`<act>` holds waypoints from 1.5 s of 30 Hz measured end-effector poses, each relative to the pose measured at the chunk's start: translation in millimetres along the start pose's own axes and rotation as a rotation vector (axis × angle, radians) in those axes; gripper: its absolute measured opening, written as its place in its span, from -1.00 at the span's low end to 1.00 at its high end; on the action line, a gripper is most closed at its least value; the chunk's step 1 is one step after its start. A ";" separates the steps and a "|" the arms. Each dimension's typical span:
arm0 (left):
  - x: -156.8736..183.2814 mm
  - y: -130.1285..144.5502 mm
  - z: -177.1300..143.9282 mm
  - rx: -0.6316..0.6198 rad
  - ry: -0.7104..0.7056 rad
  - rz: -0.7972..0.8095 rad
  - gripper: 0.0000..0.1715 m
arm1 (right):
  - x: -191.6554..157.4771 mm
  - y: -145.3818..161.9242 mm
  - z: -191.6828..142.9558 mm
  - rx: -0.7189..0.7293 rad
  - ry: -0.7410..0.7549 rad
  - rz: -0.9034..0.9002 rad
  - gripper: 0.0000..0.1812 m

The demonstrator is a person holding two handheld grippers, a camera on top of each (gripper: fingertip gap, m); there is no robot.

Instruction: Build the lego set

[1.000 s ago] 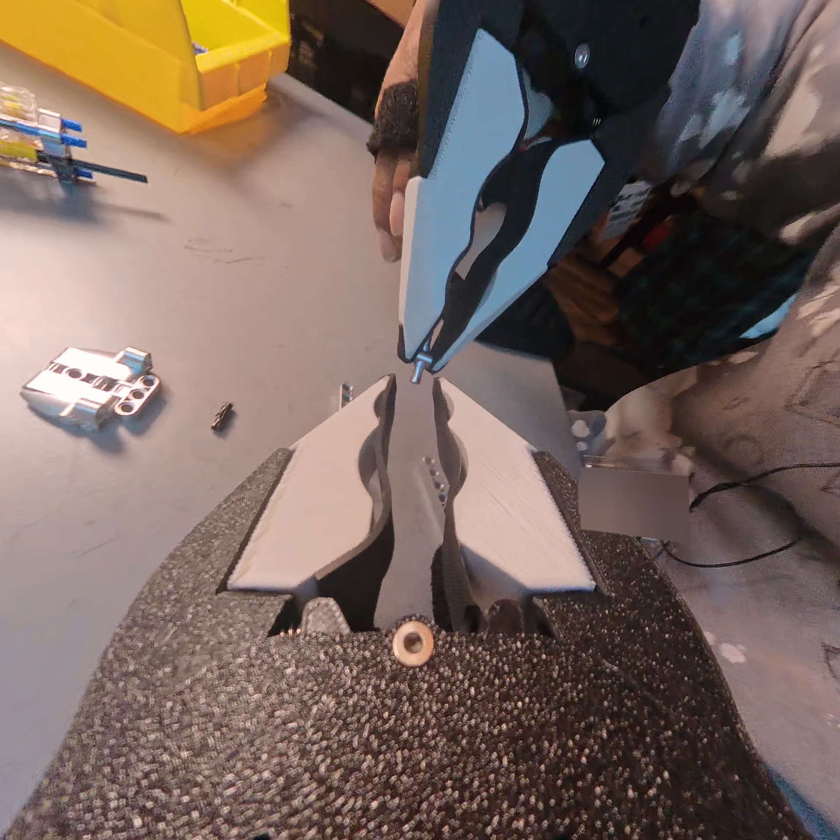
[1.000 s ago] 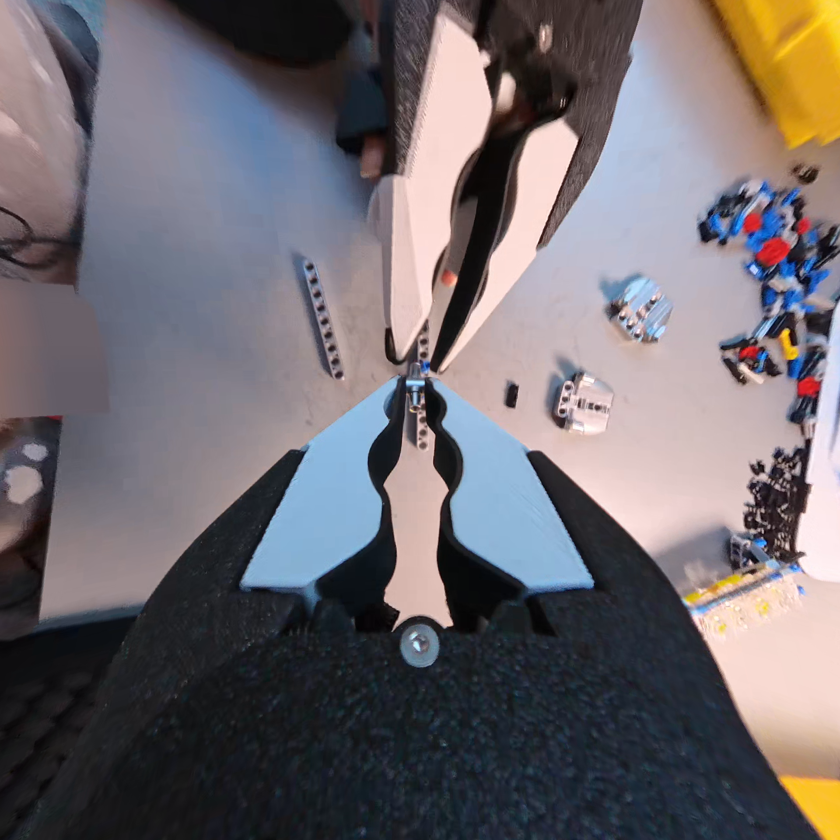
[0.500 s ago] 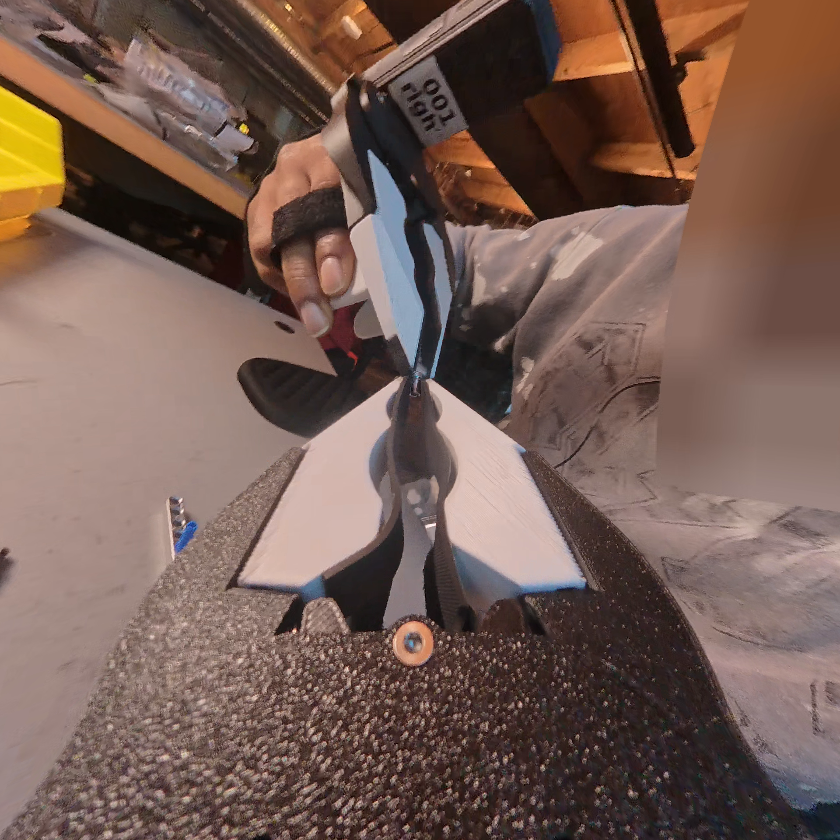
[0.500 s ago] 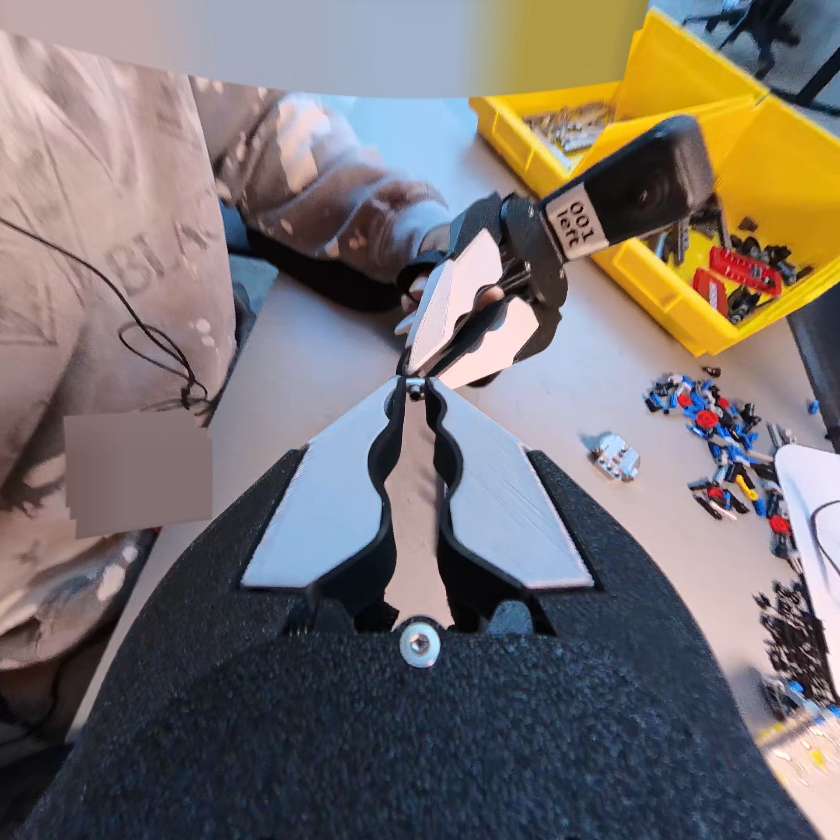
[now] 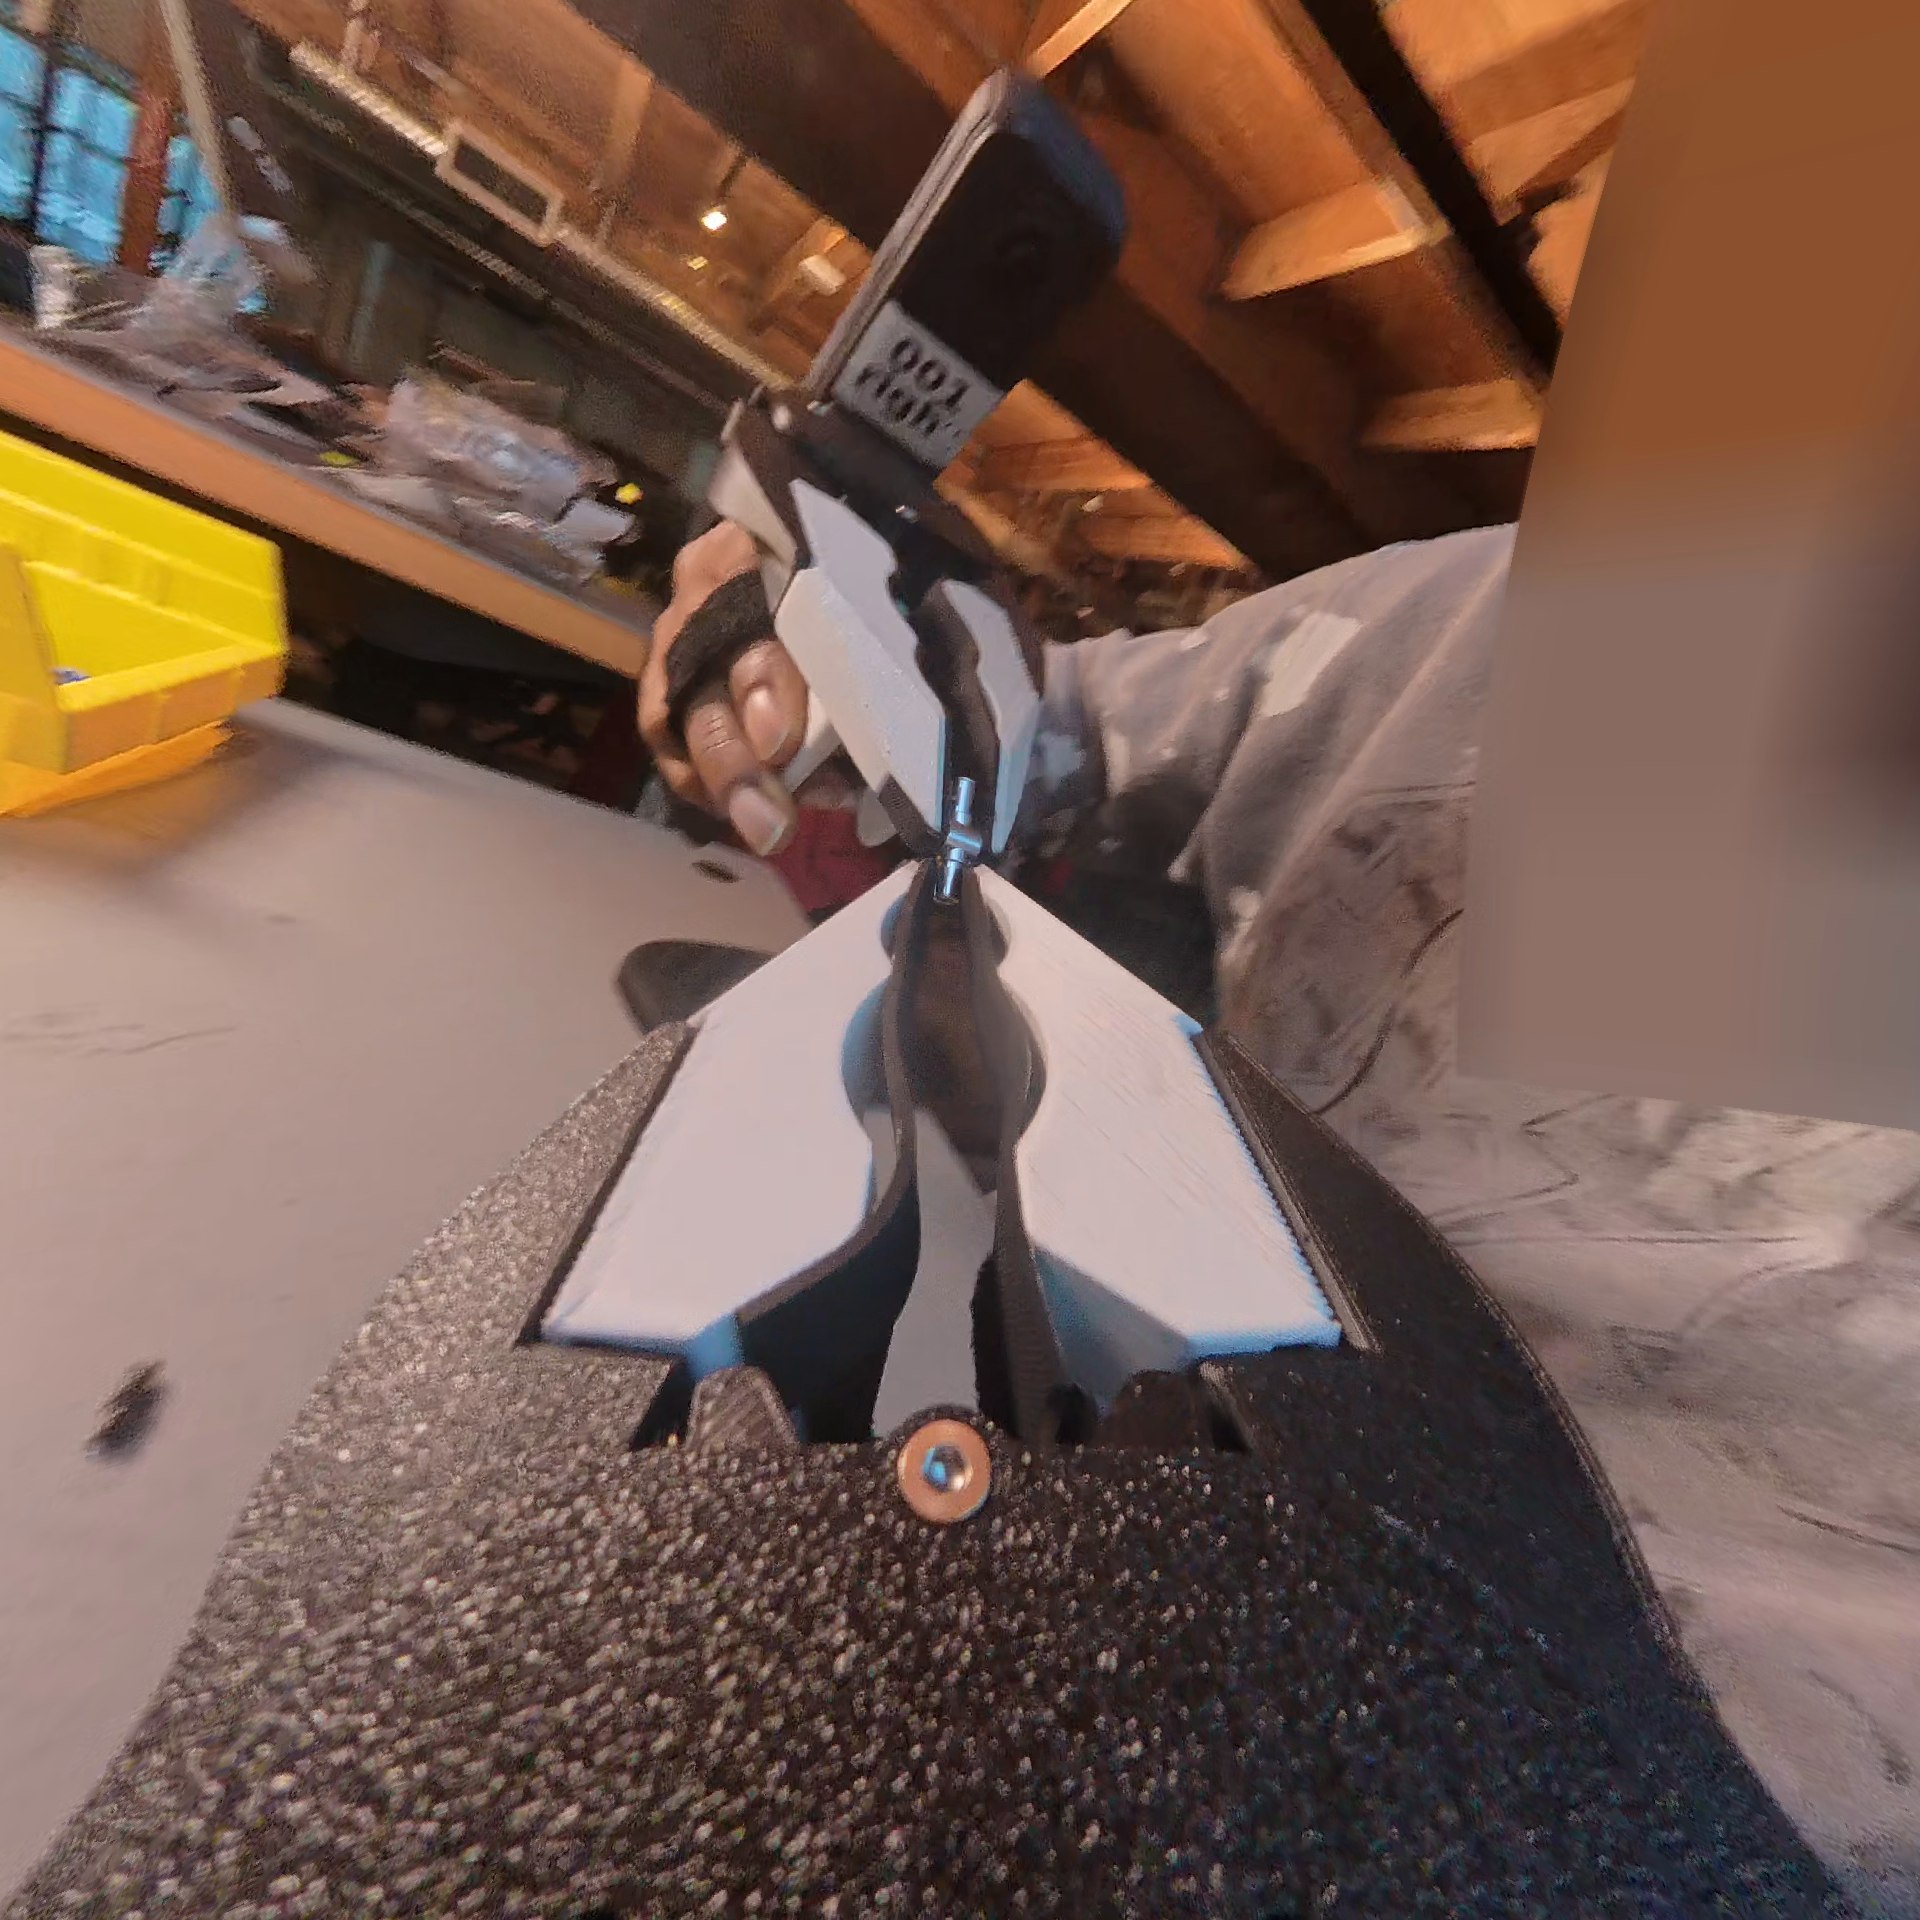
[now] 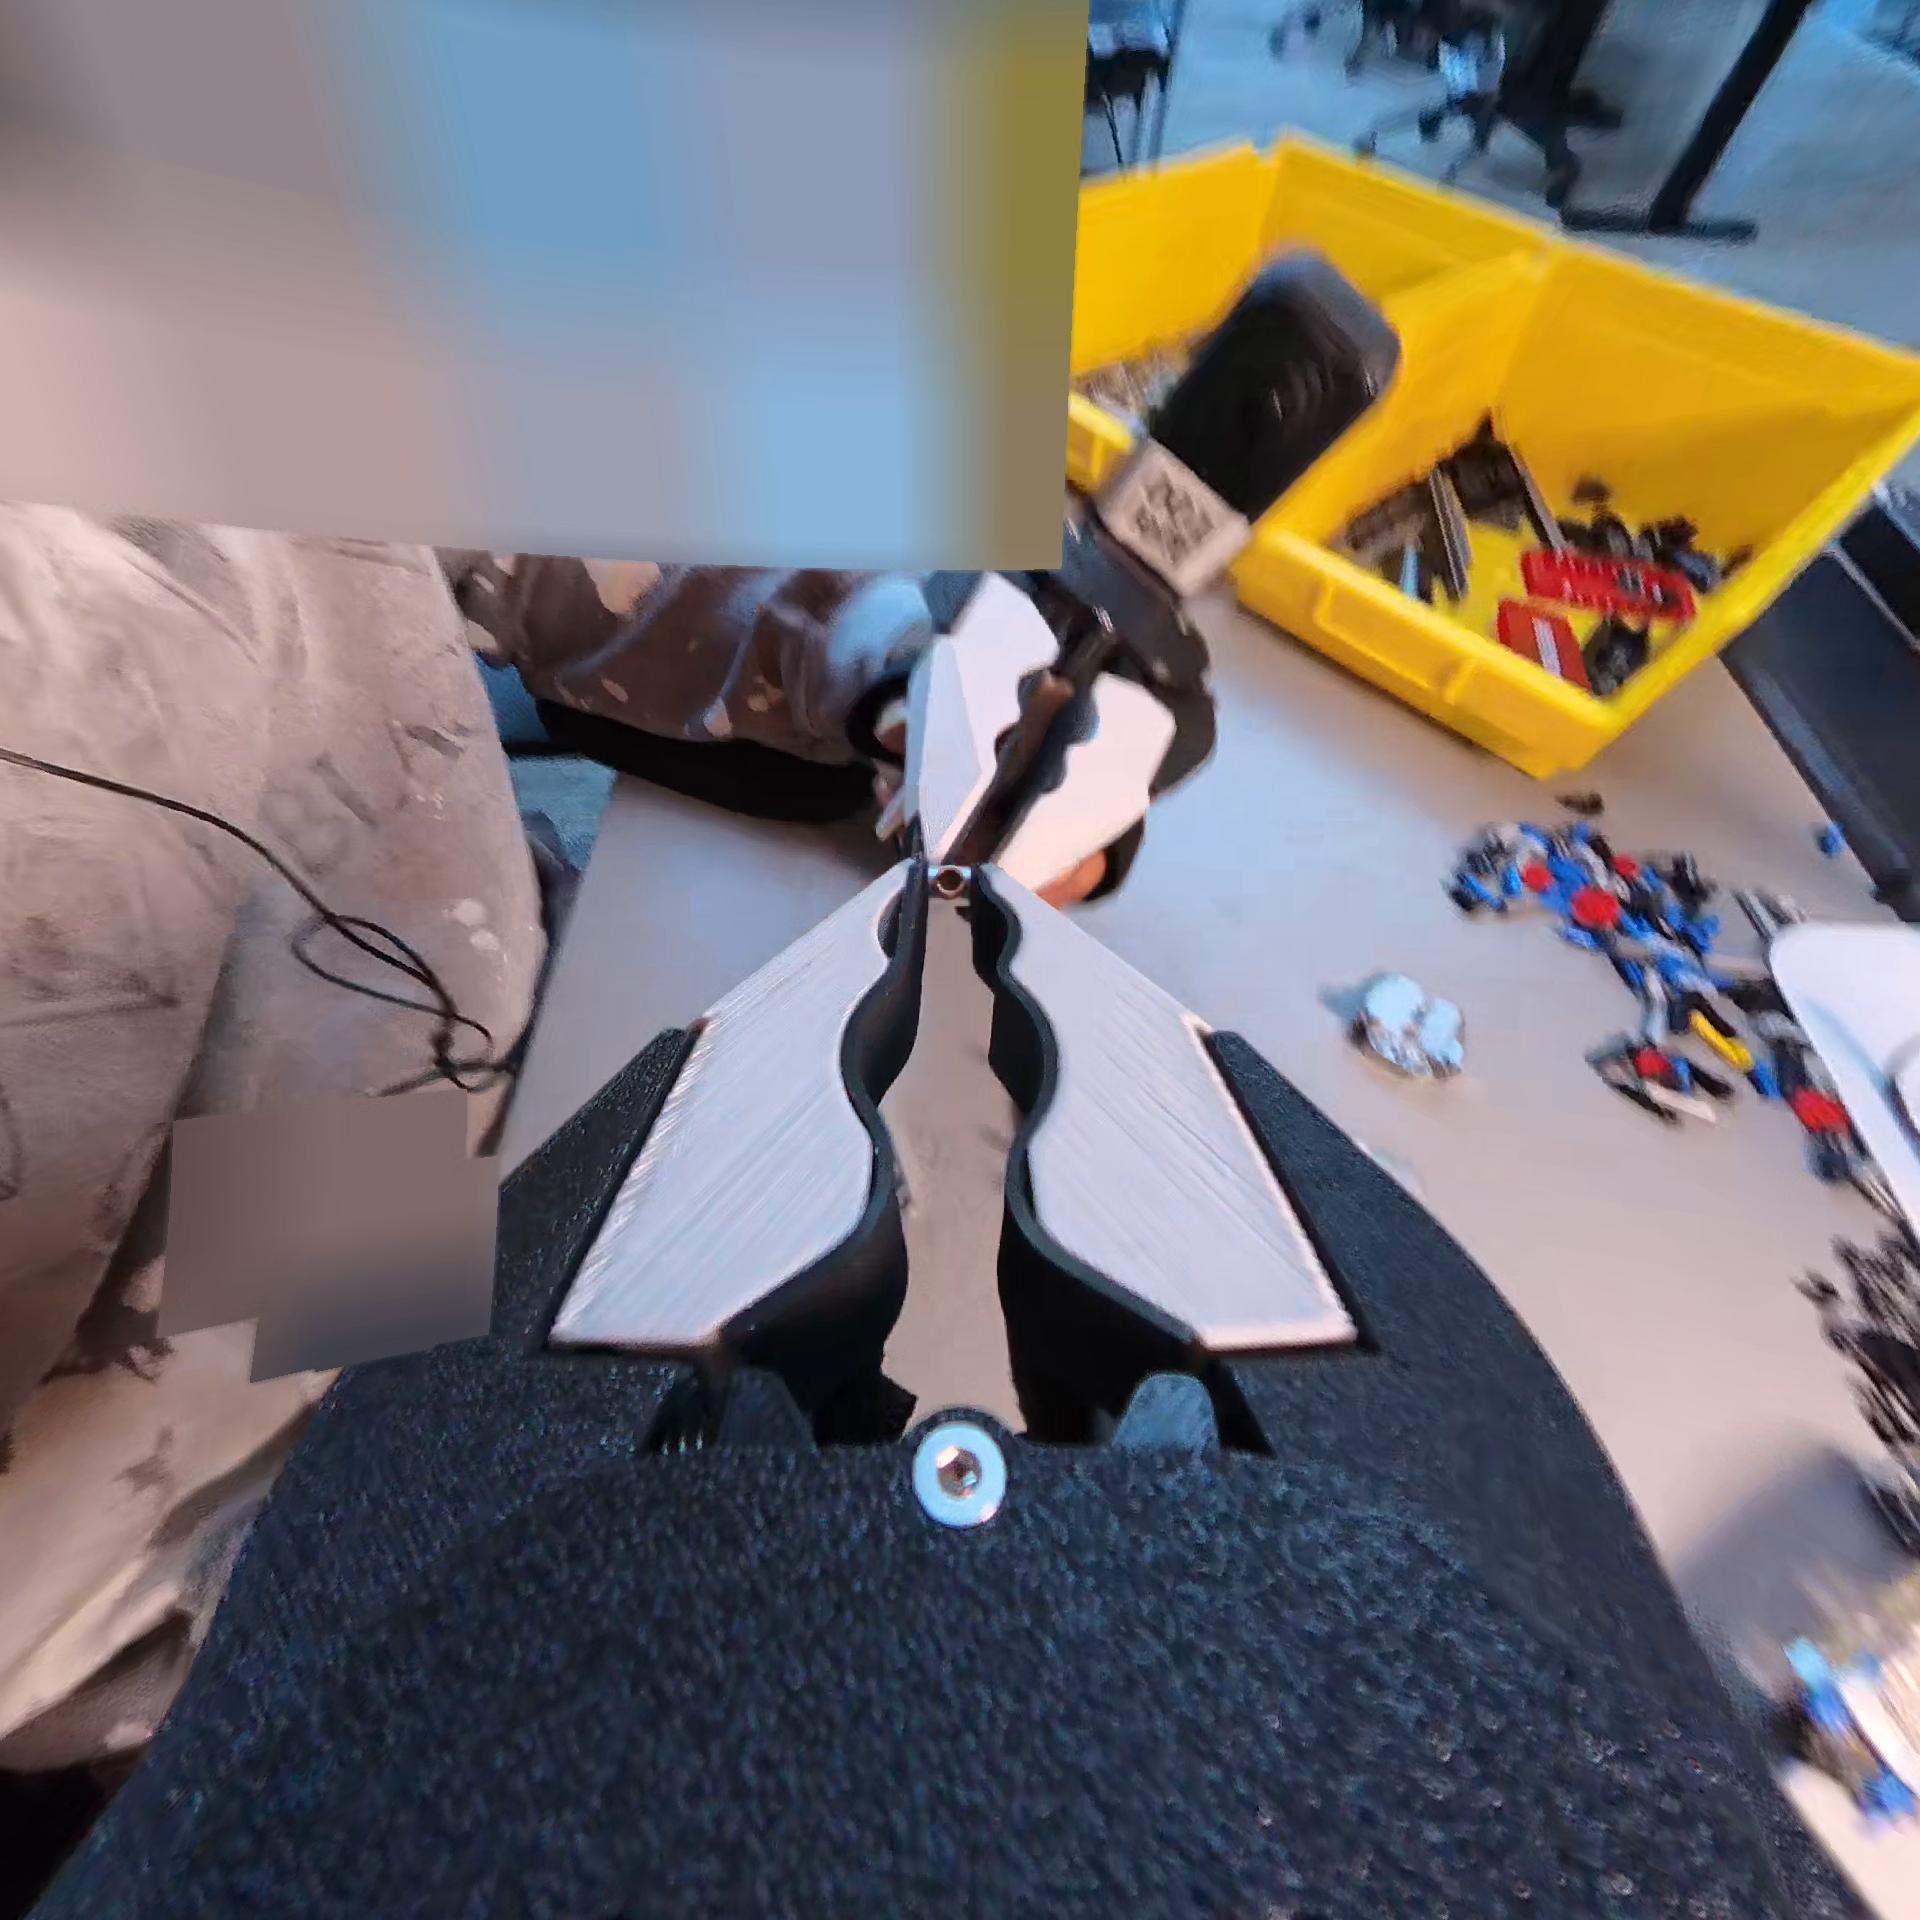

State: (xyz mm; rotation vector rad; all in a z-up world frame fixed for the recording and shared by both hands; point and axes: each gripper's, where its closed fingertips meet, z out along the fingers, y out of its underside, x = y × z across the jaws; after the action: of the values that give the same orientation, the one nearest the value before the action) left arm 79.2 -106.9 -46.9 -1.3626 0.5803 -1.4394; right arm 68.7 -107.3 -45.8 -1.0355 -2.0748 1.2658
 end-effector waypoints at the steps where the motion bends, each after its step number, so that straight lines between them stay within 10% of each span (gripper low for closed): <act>1: -13.3 5.9 -3.0 -0.057 -0.097 0.048 -0.93 | 9.6 14.2 0.6 -0.081 0.047 0.000 -0.93; 6: -66.1 51.1 -30.5 -0.421 -0.448 0.198 -0.71 | 34.5 121.4 1.4 -0.555 0.137 -0.016 -0.94; 17: -101.2 122.6 -42.5 -0.833 -0.607 0.275 -0.82 | 39.2 158.3 10.9 -0.606 0.100 0.065 -0.94; 45: -102.7 123.6 -41.8 -0.848 -0.624 0.257 -0.94 | 35.0 161.2 11.8 -0.463 0.113 0.119 -0.94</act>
State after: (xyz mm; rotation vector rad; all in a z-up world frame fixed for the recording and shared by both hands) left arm 65.3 -72.3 -208.8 -2.1712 0.9438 -0.4769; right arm 95.7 -40.0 -194.4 -1.4103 -2.2999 0.7655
